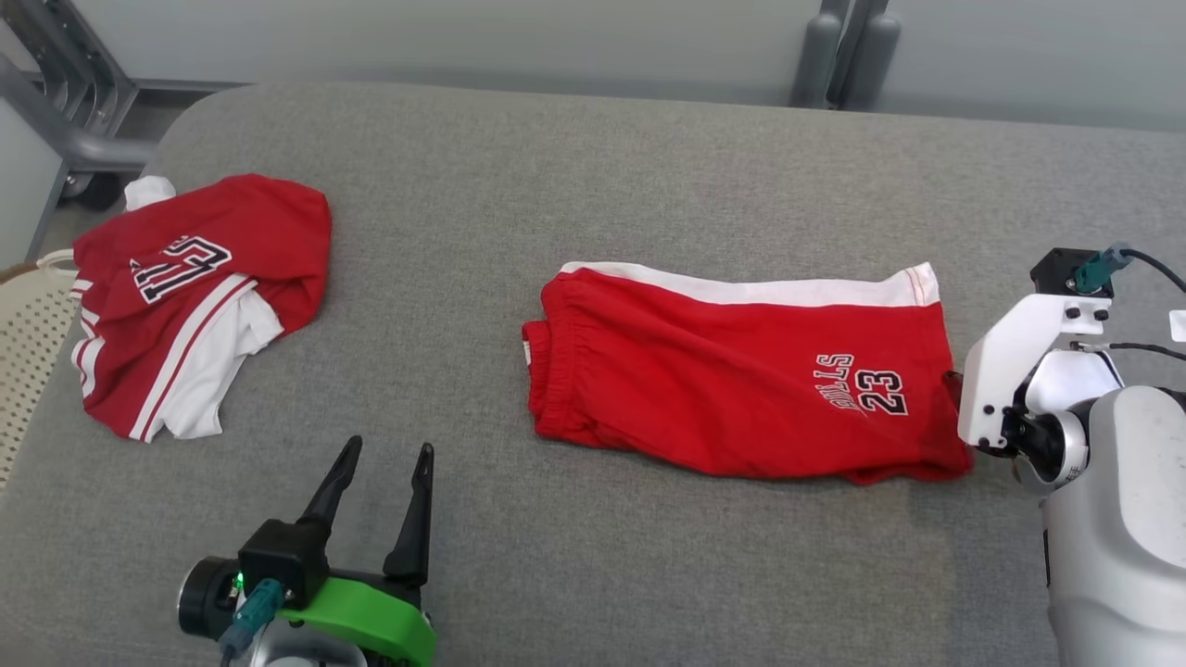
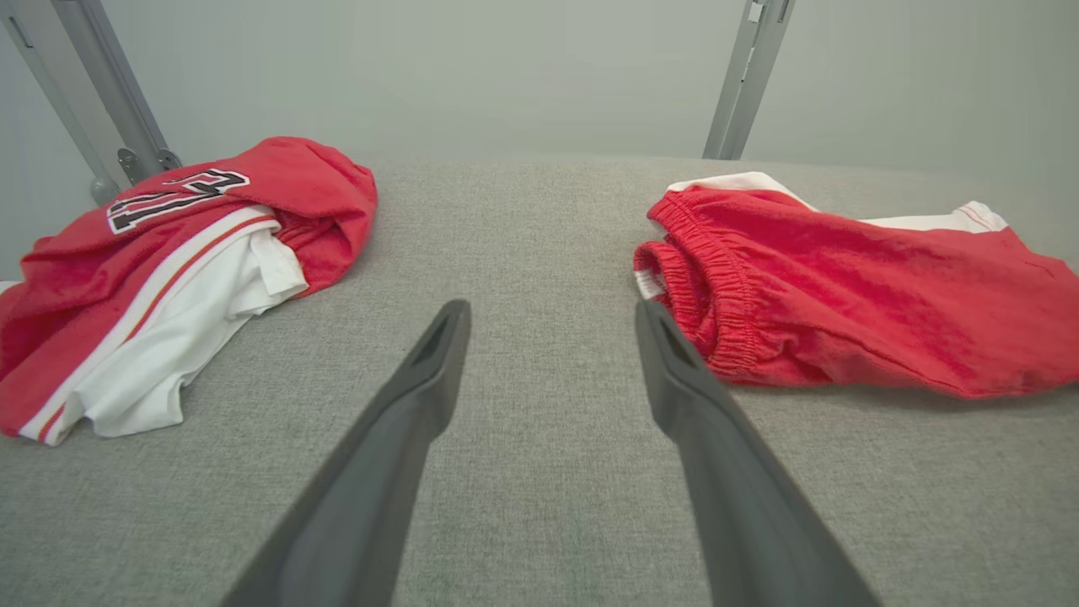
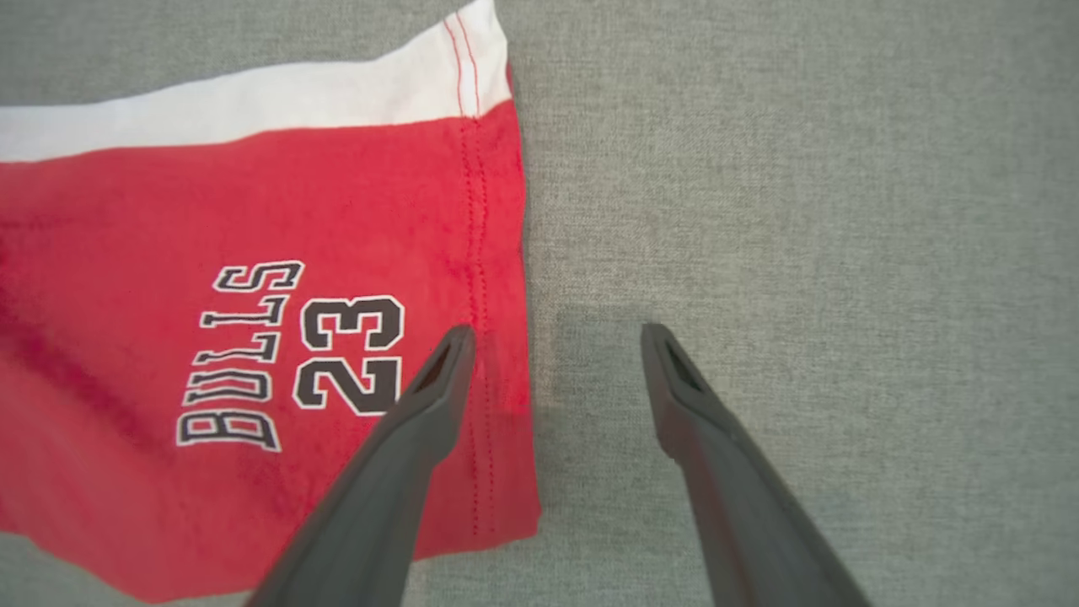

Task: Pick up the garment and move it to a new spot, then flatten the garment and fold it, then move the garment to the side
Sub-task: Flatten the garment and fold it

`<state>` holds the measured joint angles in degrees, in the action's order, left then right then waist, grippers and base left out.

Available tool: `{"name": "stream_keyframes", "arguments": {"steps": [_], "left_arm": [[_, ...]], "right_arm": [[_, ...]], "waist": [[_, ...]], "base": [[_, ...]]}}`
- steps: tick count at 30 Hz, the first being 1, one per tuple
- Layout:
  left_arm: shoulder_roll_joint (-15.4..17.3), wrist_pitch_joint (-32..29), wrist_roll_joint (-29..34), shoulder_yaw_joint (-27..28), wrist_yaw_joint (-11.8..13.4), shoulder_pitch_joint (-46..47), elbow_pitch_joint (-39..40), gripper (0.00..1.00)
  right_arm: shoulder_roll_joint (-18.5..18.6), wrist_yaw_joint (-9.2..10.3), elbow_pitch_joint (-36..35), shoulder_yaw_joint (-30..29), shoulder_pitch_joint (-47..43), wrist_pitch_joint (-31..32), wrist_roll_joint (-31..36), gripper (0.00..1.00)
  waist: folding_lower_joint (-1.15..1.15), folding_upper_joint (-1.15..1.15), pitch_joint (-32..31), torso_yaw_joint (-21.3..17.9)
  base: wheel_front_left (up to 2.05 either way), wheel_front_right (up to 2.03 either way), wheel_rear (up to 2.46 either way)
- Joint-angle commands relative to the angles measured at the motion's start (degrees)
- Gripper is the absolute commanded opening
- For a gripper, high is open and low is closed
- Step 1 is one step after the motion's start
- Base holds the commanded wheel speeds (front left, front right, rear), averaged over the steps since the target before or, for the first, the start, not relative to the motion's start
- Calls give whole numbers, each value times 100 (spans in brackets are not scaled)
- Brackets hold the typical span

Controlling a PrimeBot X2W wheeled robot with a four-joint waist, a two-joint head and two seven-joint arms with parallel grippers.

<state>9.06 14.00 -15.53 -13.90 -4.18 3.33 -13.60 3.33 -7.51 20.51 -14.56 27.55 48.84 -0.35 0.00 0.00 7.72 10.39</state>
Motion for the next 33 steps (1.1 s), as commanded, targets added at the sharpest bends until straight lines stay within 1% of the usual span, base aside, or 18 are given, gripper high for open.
{"name": "stream_keyframes", "arguments": {"steps": [1, 5, 11, 16, 20, 21, 22, 23, 24, 25, 33], "left_arm": [[-47, 31, 21, -44, -33, 138, -40, 100], [-99, 68, 22, -115, -65, 245, -107, 100], [-128, 91, 6, -157, -88, 354, -175, 100], [-147, 107, -7, -167, -90, 398, -207, 100], [-162, 118, -36, -177, -105, 421, -239, 100], [-164, 119, -44, -179, -109, 427, -247, 100], [-164, 121, -49, -180, -112, 427, -257, 100], [-166, 122, -58, -179, -116, 427, -267, 100], [-167, 124, -64, -180, -117, 429, -277, 100], [-170, 124, -66, -183, -122, 431, -285, 100], [-170, 119, -71, -193, -131, 389, -375, 100]], "right_arm": [[34, 4, 68, -29, 103, 40, 40, 100], [51, 4, 227, -121, 228, -61, 76, 100], [-10, 3, 592, -266, 434, 127, 12, 100], [-63, 1, 779, -134, 497, 158, -108, 100], [-89, -1, 912, 57, 546, 194, -365, 100], [-94, -3, 940, 106, 564, 186, -436, 87], [-96, -6, 962, 137, 575, 170, -473, 62], [-95, -6, 982, 162, 580, 155, -499, 40], [-94, -6, 999, 179, 597, 141, -498, 21], [-90, -6, 1008, 191, 614, 116, -477, 0], [-13, 7, 930, -52, 608, -142, -14, 0]], "waist": [[0, 0, 266, 211], [0, 0, 405, 281], [0, 0, 570, 358], [0, 0, 633, 413], [0, 0, 657, 450], [0, 0, 659, 456], [0, 0, 659, 458], [0, 0, 657, 460], [0, 0, 652, 462], [0, 0, 647, 465], [0, 0, 518, 457]], "base": [[0, 0, 0], [0, 0, 0], [0, 0, 0], [0, 0, 0], [0, 0, 0], [0, 0, 0], [0, 0, 0], [0, 0, 0], [0, 0, 0], [0, 0, 0], [0, 0, 0]]}}
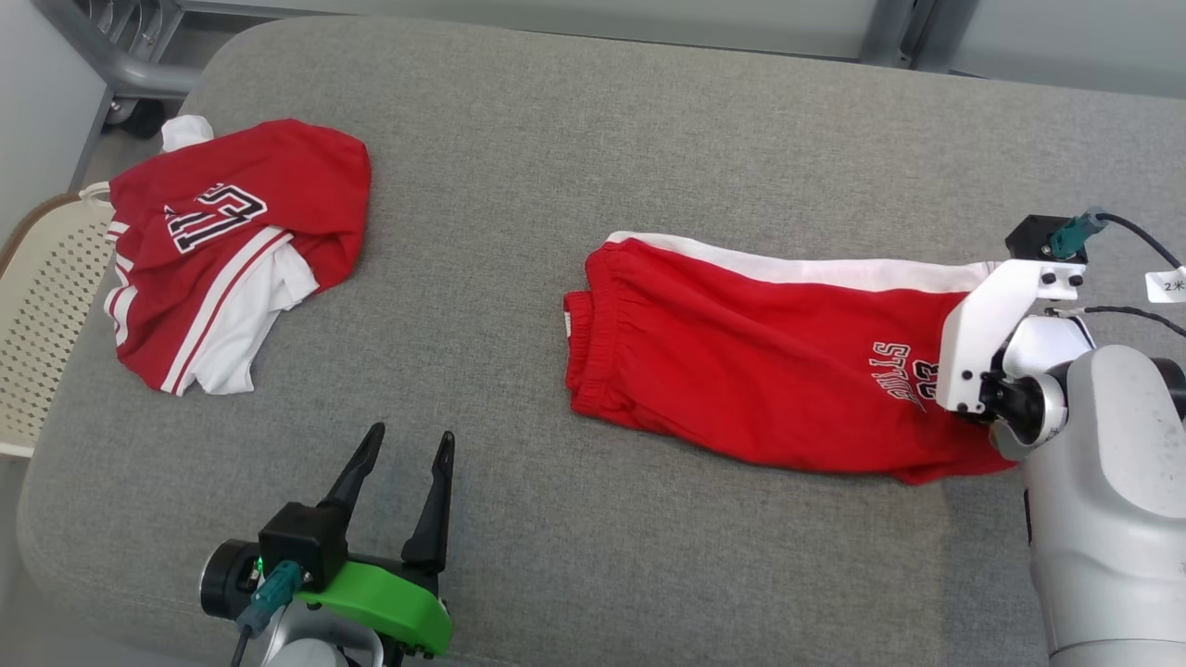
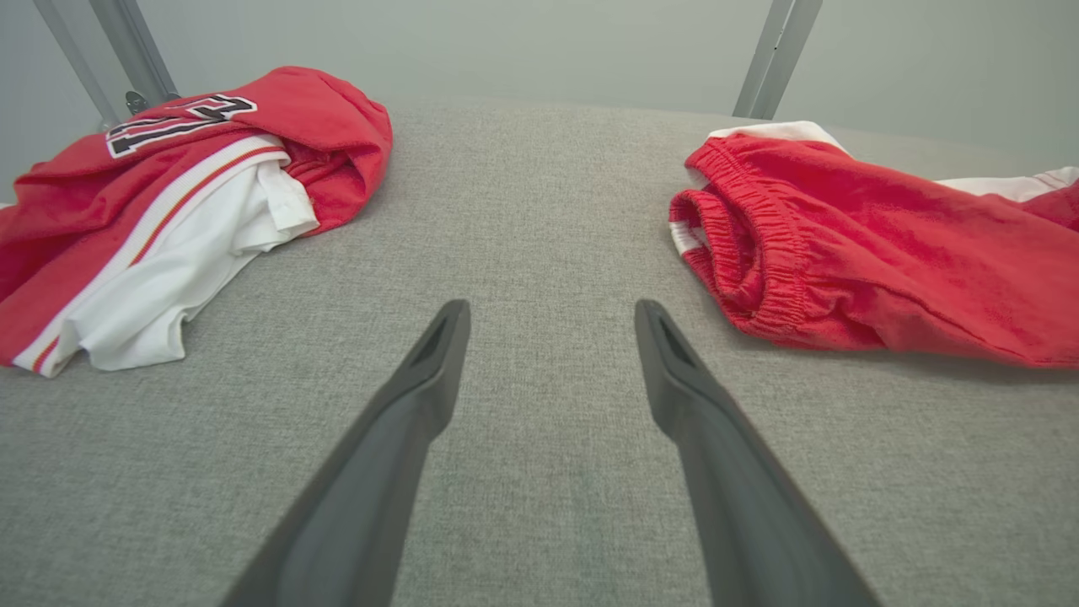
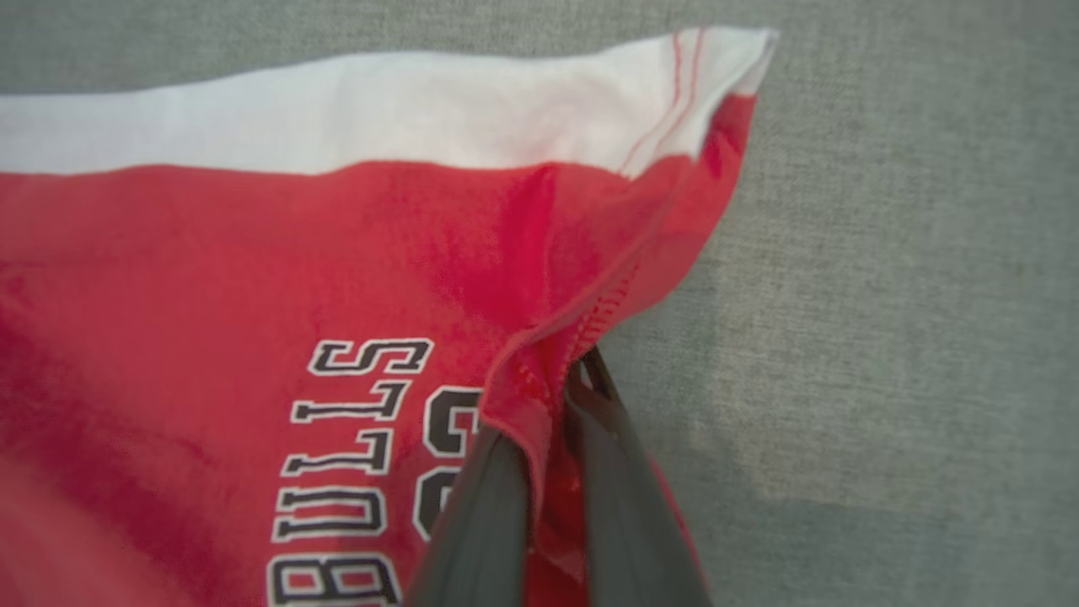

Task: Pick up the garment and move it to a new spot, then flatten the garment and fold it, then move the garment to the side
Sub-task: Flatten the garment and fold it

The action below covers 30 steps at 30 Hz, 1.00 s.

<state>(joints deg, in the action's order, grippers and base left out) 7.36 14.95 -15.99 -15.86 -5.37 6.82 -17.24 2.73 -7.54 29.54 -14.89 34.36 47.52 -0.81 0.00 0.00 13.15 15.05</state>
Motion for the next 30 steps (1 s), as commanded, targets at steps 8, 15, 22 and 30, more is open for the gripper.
{"name": "stream_keyframes", "arguments": {"steps": [8, 15, 22, 30], "left_arm": [[12, 28, -26, -16, -15, -100, -44, 100], [38, 29, -49, -17, -11, -206, -55, 100], [29, 29, -59, -41, -12, -263, -51, 100], [-54, 28, -91, -133, -31, -261, -79, 100]], "right_arm": [[435, 10, -192, -176, -106, 41, 606, 0], [526, 9, -441, 130, -50, 264, 572, 0], [328, 9, -556, 835, 219, 493, 72, 0], [89, 8, 83, 1245, 640, 458, -238, 0]], "waist": [[0, 0, -253, -15], [0, 0, -458, 23], [0, 0, -550, 157], [0, 0, -526, 634]], "base": [[0, 0, 0], [0, 0, 0], [0, 0, 0], [0, 0, 0]]}}
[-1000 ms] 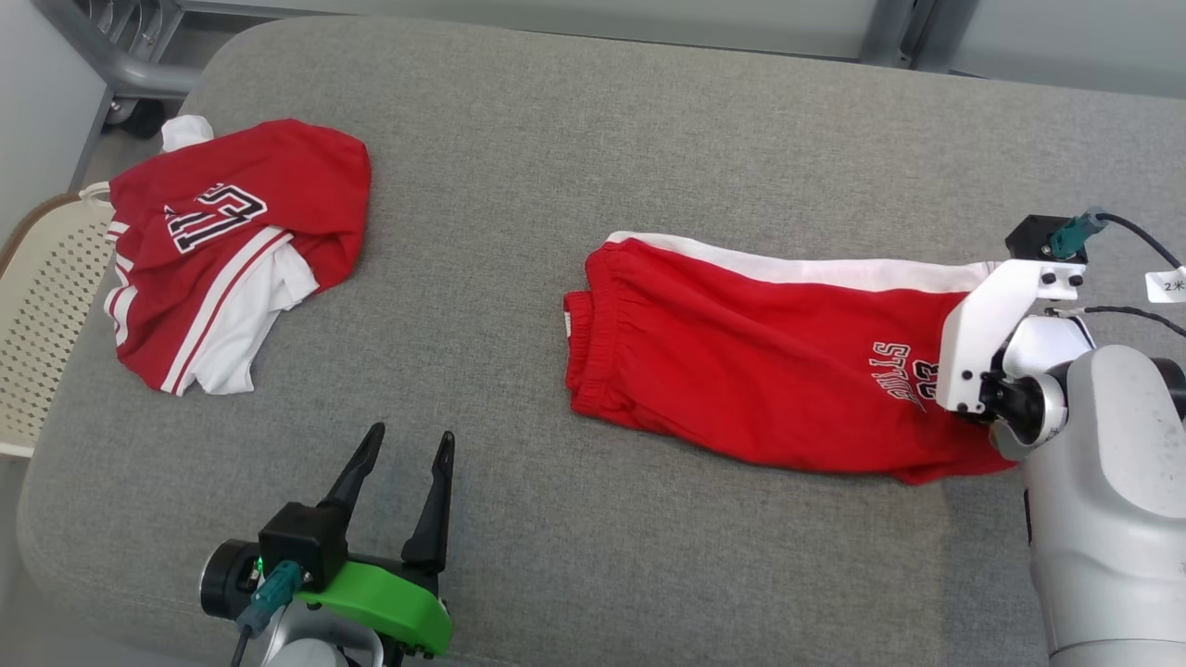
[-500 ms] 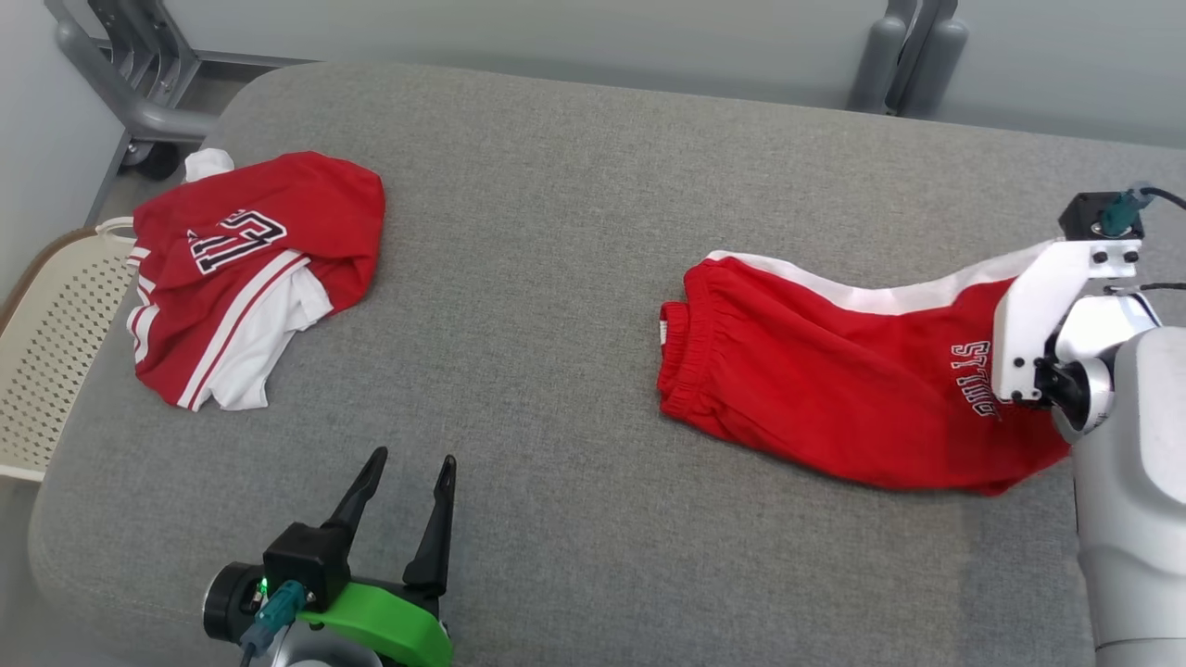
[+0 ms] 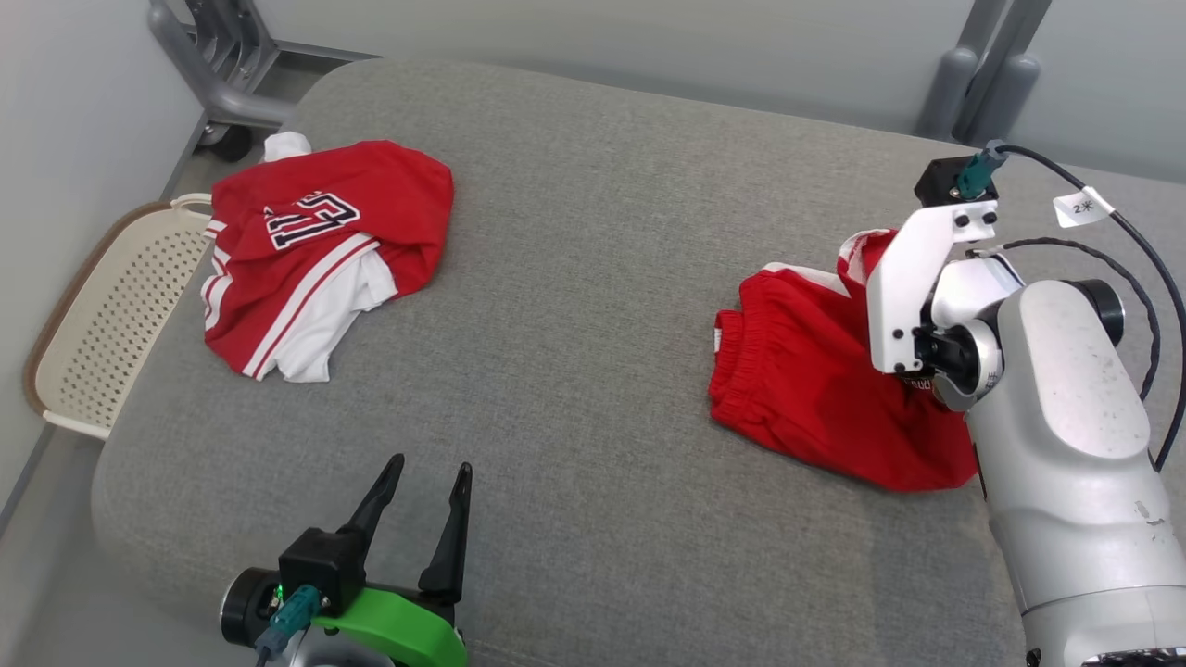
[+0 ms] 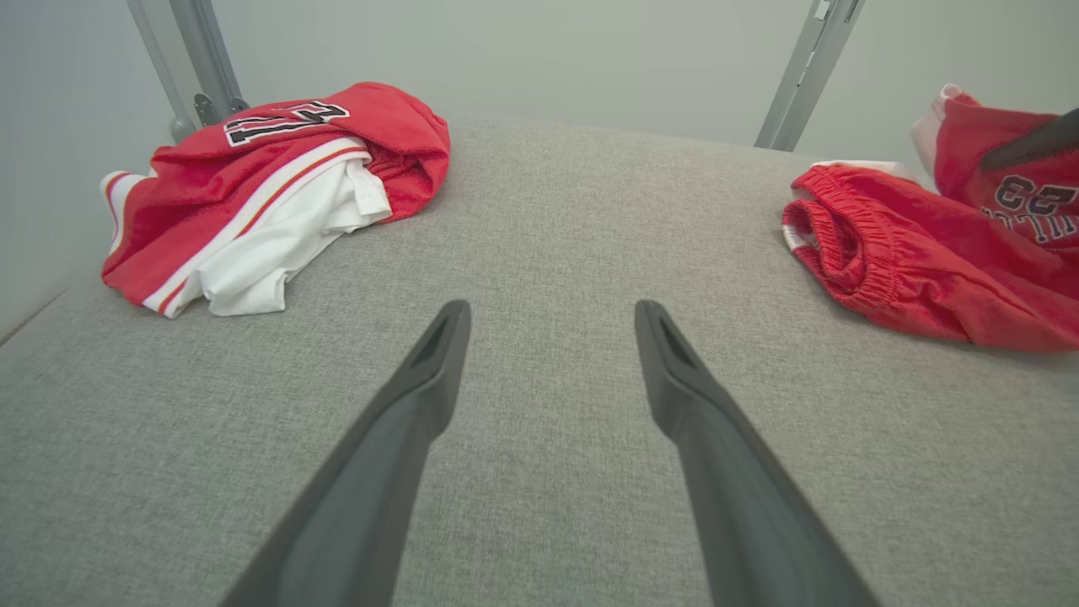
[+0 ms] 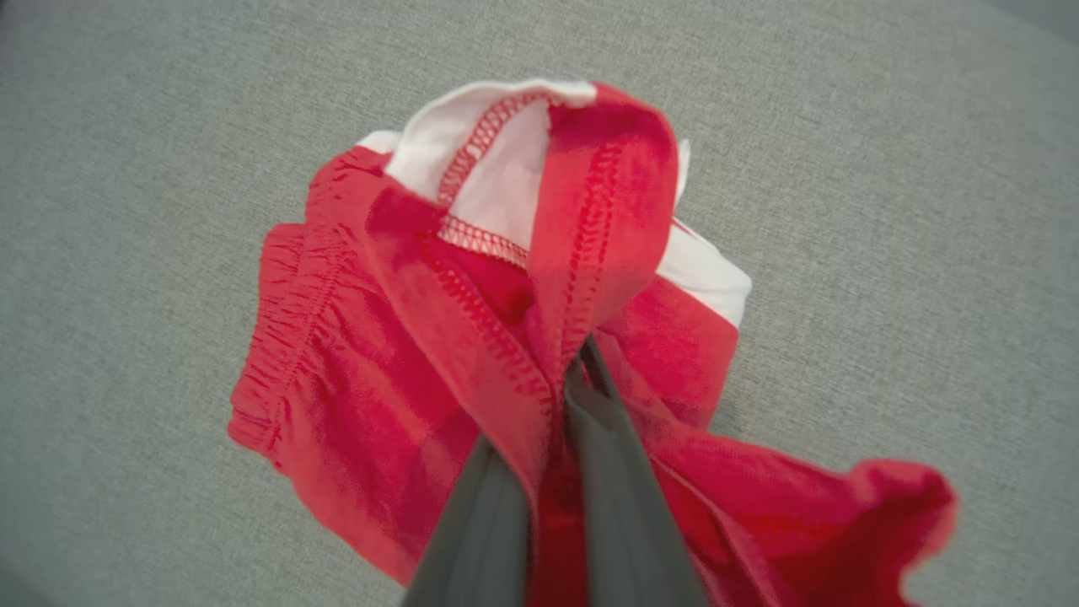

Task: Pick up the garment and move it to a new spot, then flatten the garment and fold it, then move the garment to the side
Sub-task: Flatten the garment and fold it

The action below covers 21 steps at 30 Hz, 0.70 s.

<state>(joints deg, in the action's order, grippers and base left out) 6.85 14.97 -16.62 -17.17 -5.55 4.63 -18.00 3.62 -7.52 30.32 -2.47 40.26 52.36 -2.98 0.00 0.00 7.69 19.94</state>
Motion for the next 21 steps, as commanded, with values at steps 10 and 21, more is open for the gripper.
{"name": "stream_keyframes", "arguments": {"steps": [10, 21], "left_arm": [[-63, 25, -34, 19, -32, -83, -22, 100], [-108, 24, -8, 125, 3, -96, 8, 100]], "right_arm": [[-65, 6, 723, 178, 270, -292, -74, 0], [-64, 5, 880, 409, 496, -591, -607, 100]], "waist": [[0, 0, 105, 555], [0, 0, 131, 549]], "base": [[0, 0, 0], [0, 0, 0]]}}
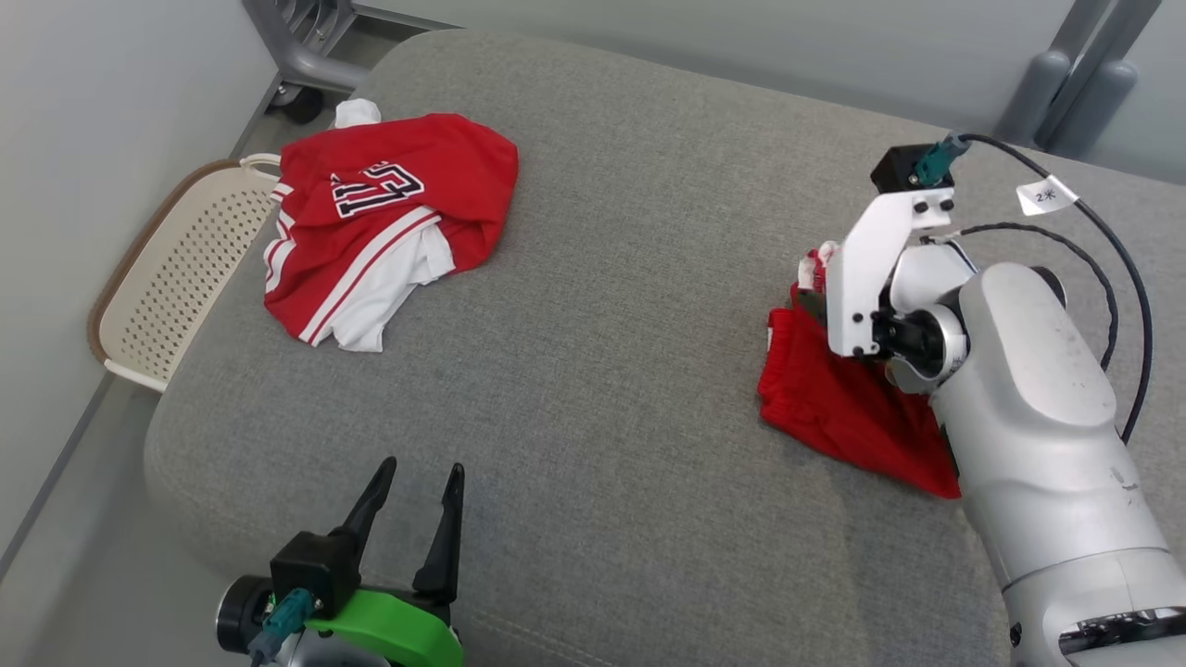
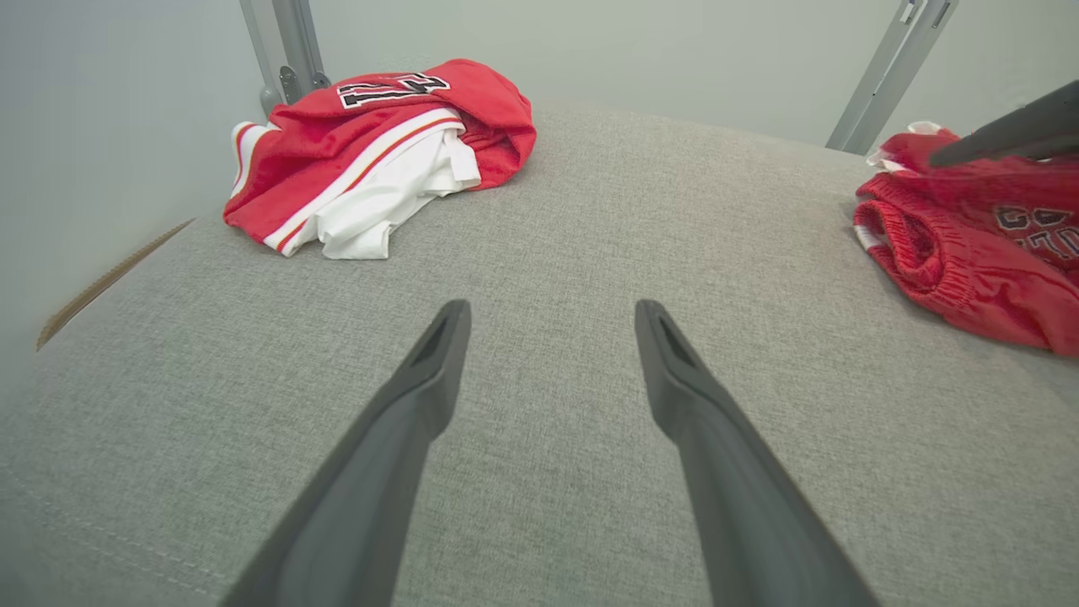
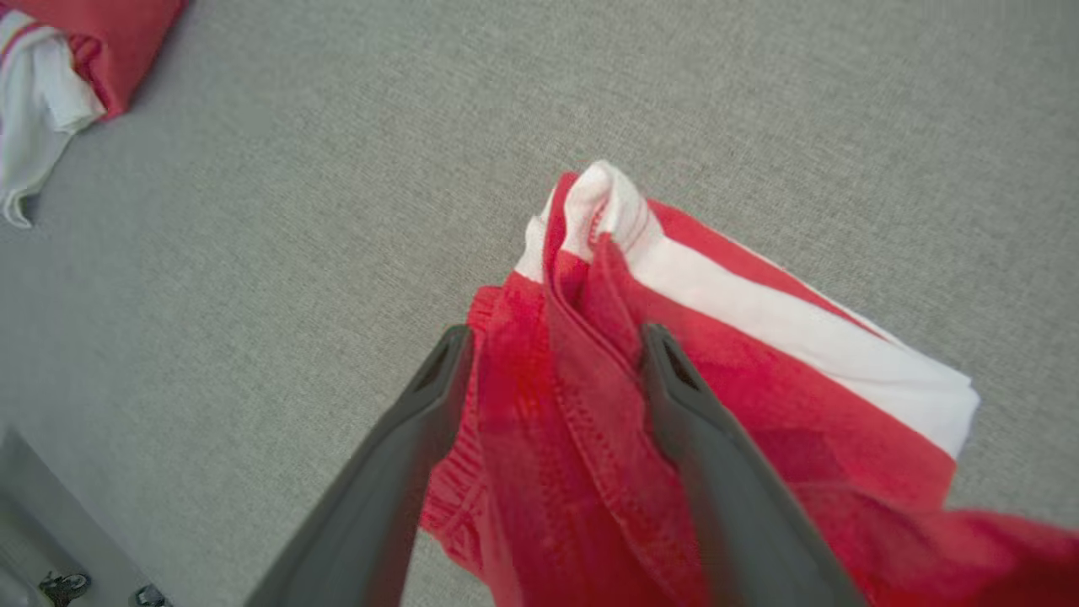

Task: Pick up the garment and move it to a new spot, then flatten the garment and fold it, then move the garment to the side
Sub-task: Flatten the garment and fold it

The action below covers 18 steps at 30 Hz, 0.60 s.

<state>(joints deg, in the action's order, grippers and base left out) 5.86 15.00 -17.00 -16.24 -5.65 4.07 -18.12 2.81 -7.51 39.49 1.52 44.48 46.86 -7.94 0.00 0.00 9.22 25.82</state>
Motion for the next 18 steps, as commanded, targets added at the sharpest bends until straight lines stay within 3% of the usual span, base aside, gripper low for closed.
{"name": "stream_keyframes", "arguments": {"steps": [1, 7, 16, 18], "left_arm": [[-3, 21, 34, 46, 13, -51, 26, 100], [48, 19, 71, 121, 30, -70, 62, 100], [96, 19, 87, 118, 21, -116, 84, 100], [91, 19, 88, 101, 21, -125, 84, 100]], "right_arm": [[17, 4, -88, 33, 114, -76, -262, 100], [25, 4, -629, -37, 267, -420, -951, 100], [804, 3, -923, -933, -384, -1076, -4, 100], [748, 3, -906, -1168, -594, -1088, -41, 100]], "waist": [[0, 0, -34, -75], [0, 0, -171, -335], [0, 0, -309, -595], [0, 0, -312, -621]], "base": [[0, 0, 0], [0, 0, 0], [0, 0, 0], [0, 0, 0]]}}
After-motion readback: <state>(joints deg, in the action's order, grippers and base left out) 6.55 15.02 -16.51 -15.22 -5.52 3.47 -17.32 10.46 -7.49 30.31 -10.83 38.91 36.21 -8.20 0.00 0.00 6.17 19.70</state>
